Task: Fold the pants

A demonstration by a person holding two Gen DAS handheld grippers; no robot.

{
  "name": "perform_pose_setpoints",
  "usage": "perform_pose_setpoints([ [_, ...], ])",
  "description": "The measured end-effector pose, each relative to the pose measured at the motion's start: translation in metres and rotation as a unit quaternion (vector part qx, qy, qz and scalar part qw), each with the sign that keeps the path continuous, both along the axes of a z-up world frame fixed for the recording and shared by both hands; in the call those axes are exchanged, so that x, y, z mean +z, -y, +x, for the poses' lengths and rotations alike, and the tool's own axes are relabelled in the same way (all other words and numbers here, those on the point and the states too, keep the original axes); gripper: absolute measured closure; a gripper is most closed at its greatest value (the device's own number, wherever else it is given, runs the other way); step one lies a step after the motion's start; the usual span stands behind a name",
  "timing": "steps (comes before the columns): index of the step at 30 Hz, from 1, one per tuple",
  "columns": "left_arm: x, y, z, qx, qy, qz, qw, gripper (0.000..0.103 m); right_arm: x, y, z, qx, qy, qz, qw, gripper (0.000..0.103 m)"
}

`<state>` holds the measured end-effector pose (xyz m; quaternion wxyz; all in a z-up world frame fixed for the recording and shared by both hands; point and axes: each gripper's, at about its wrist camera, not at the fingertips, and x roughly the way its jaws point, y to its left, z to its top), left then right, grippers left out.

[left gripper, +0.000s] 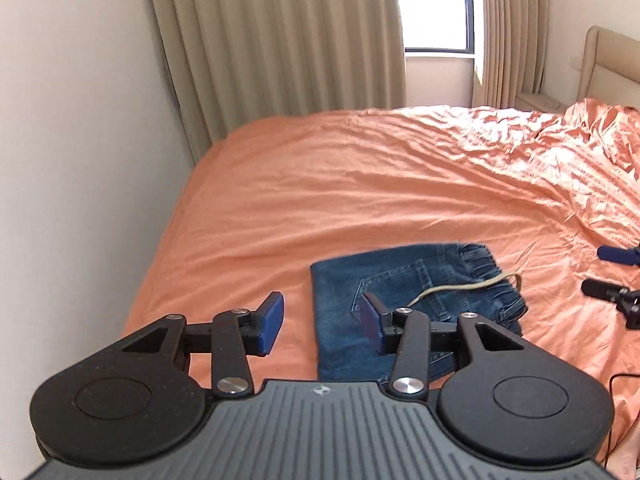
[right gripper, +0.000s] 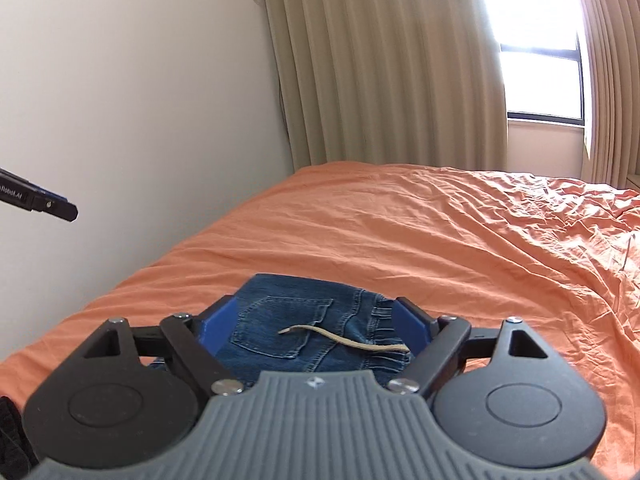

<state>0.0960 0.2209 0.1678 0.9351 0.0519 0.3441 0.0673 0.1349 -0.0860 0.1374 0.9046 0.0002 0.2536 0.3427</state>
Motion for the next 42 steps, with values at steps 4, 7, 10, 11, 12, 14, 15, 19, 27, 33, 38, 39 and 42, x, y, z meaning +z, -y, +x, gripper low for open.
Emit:
perform_pose_setpoints([
  [4,-0.015,0.035,-0.036,0.012,0.067,-0.012,0.9976,0.028,-0.006,-0.001,-0.046,-0.019,0.03,-0.005,0.999,0.023],
  [7,-0.039,0.06,-0.058,0.016,0.097,-0.063,0.9932,0.005,-0.015,0.0,-0.074,-0.018,0.046,-0.019,0.999,0.022],
  [10,-0.067,0.09,-0.069,0.026,0.109,-0.057,0.9921,0.002,-0.026,-0.002,-0.098,-0.026,0.073,-0.05,0.996,0.022],
  [11,-0.076,0.099,-0.069,0.032,0.107,-0.053,0.9924,0.002,-0.028,-0.002,-0.104,-0.028,0.083,-0.056,0.995,0.022],
  [12,-0.084,0.108,-0.069,0.036,0.107,-0.045,0.9925,0.002,-0.031,-0.001,-0.109,-0.034,0.093,-0.061,0.993,0.022],
  [14,-0.102,0.124,-0.067,0.041,0.104,-0.028,0.9933,0.002,-0.037,0.001,-0.116,-0.043,0.102,-0.069,0.991,0.022],
  [15,-0.109,0.13,-0.066,0.046,0.103,-0.02,0.9934,0.002,-0.04,0.002,-0.117,-0.044,0.1,-0.072,0.991,0.022],
  [19,-0.133,0.139,-0.064,0.074,0.092,-0.004,0.993,0.002,-0.05,0.009,-0.117,-0.06,0.088,-0.066,0.992,0.022],
  [27,-0.161,0.131,-0.062,0.102,0.071,-0.016,0.9921,0.002,-0.067,0.007,-0.102,-0.074,0.046,-0.069,0.994,0.022],
  [33,-0.157,0.13,-0.064,0.101,0.075,-0.021,0.9918,0.002,-0.065,0.003,-0.101,-0.073,0.042,-0.063,0.995,0.022],
  [38,-0.156,0.129,-0.064,0.103,0.075,-0.028,0.9915,0.002,-0.064,0.003,-0.102,-0.072,0.044,-0.064,0.994,0.022],
  [39,-0.156,0.129,-0.065,0.103,0.075,-0.028,0.9915,0.002,-0.064,0.003,-0.102,-0.072,0.043,-0.063,0.994,0.022],
  [42,-0.156,0.129,-0.065,0.101,0.074,-0.031,0.9917,0.002,-0.062,0.004,-0.102,-0.072,0.044,-0.058,0.995,0.022],
])
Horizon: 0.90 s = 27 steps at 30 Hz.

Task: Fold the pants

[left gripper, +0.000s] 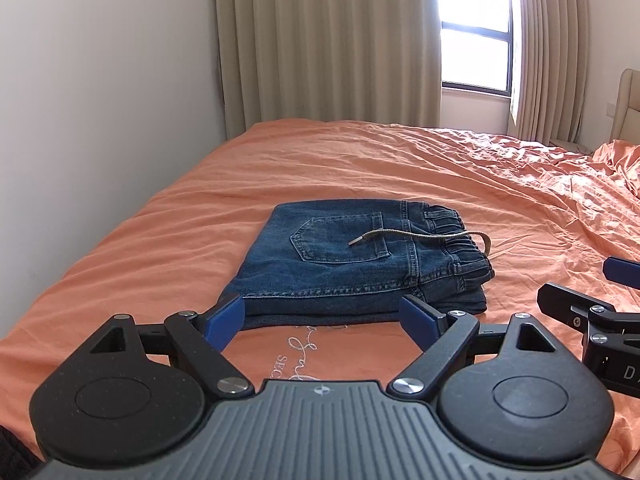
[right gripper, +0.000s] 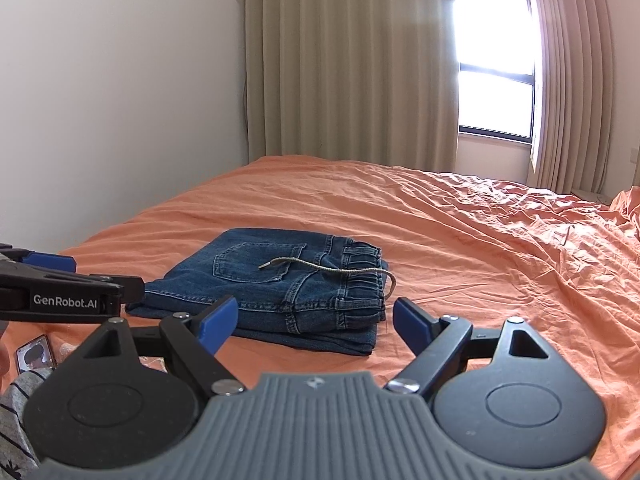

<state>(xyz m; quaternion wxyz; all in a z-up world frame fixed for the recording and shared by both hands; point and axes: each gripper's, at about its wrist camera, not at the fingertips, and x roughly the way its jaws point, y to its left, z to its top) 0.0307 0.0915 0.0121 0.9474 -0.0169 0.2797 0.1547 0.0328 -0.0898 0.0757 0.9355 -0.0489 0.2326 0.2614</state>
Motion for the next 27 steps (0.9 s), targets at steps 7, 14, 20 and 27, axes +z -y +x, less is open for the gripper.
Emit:
perform_pose_setpoints([
  [7,0.0029,0.0016,-0.0005,0.001,-0.002,-0.001,1.0,0.002,0.0018,0.0034,-0.0027,0.0,-0.003,0.005,1.0,0.022],
  [14,0.0044,0.0016,0.0,0.002,-0.003,0.001,1.0,0.002,0.0027,0.0077,0.0006,-0.002,-0.009,0.011,1.0,0.022],
  [20,0.0044,0.0027,-0.0004,0.001,-0.004,0.001,1.0,0.002,0.0027,0.009,0.0007,-0.002,-0.01,0.012,1.0,0.022],
  [27,0.0054,0.0048,0.0009,-0.002,-0.006,0.004,1.0,0.002,0.003,0.0092,0.0012,-0.002,-0.011,0.012,1.0,0.022],
])
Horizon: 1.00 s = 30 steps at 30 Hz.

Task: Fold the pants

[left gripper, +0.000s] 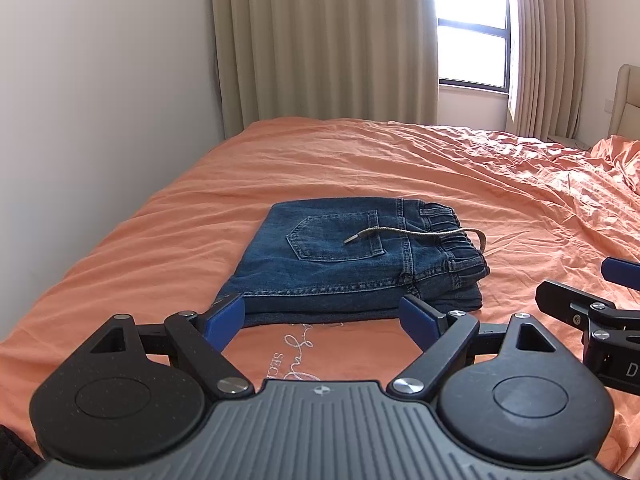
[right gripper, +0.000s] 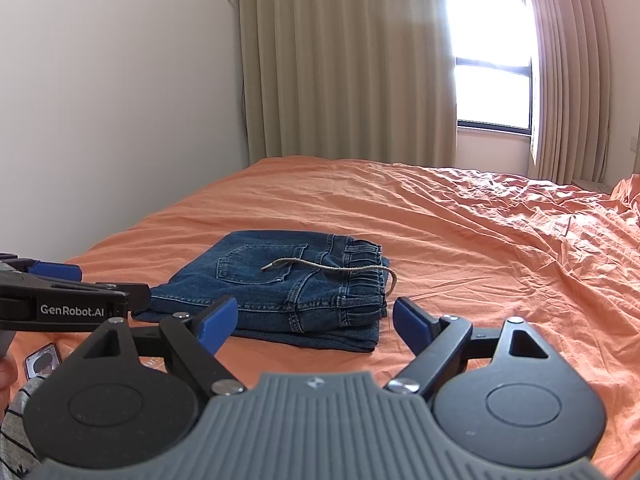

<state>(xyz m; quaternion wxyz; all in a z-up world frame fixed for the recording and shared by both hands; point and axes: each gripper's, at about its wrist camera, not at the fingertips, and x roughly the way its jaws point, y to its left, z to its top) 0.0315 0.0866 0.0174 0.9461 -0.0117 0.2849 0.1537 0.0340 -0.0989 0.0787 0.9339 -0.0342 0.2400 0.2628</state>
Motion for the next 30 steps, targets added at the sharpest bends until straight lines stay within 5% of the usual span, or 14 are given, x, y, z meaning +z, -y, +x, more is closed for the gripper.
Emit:
perform_pose_setpoints([
  [30,0.0001,0.0032,0.0004,0.0,-0.002,0.001,1.0,0.002,-0.0041,-0.0025,-0.0028,0.001,-0.004,0.002,1.0,0.022],
])
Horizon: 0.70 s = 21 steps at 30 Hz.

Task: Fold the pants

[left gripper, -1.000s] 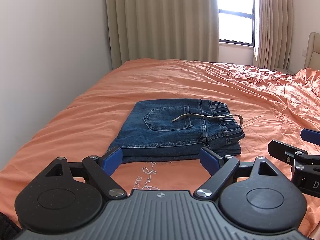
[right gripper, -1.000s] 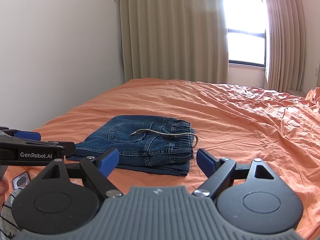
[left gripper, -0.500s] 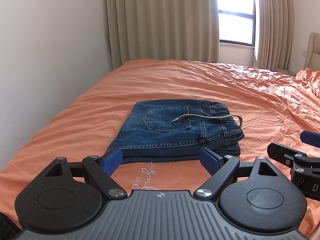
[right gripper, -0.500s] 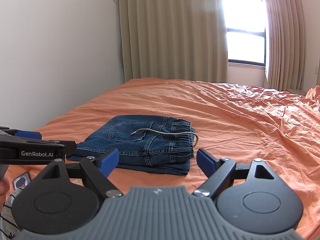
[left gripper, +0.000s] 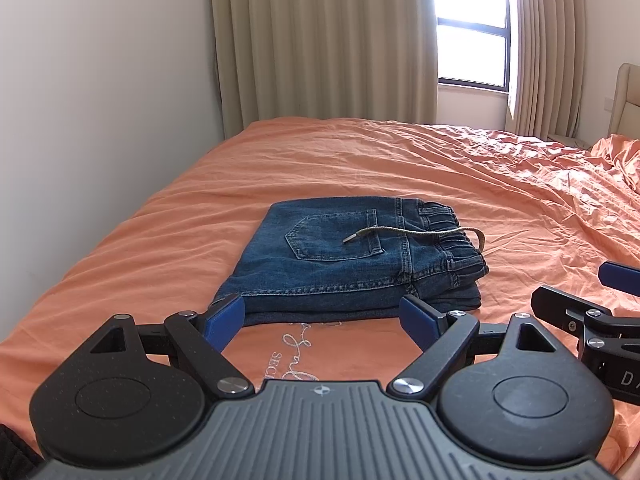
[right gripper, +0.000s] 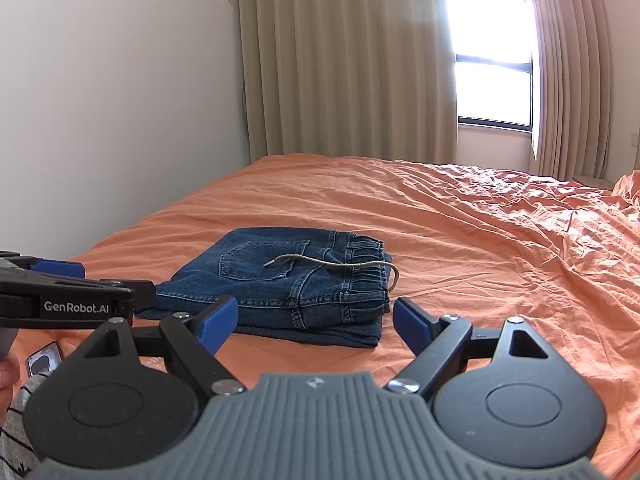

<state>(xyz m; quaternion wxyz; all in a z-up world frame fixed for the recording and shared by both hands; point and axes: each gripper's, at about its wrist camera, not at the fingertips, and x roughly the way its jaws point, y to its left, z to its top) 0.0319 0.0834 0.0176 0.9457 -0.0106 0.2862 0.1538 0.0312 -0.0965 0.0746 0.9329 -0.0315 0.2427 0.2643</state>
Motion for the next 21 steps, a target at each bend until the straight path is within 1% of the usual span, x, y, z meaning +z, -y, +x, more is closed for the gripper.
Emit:
perform_pose_setpoints([
  [16,-0.0002,0.0057,-0.0003,0.002,-0.003,0.0,1.0,0.002,-0.0001,-0.0003,-0.0023,-0.003,-0.001,0.003,1.0,0.022],
  [21,-0.0003,0.0099,-0.0009,0.01,-0.002,0.01,0.9999,0.002,-0.0003,0.0005,-0.0036,-0.001,-0.005,0.005,1.0,0.022],
])
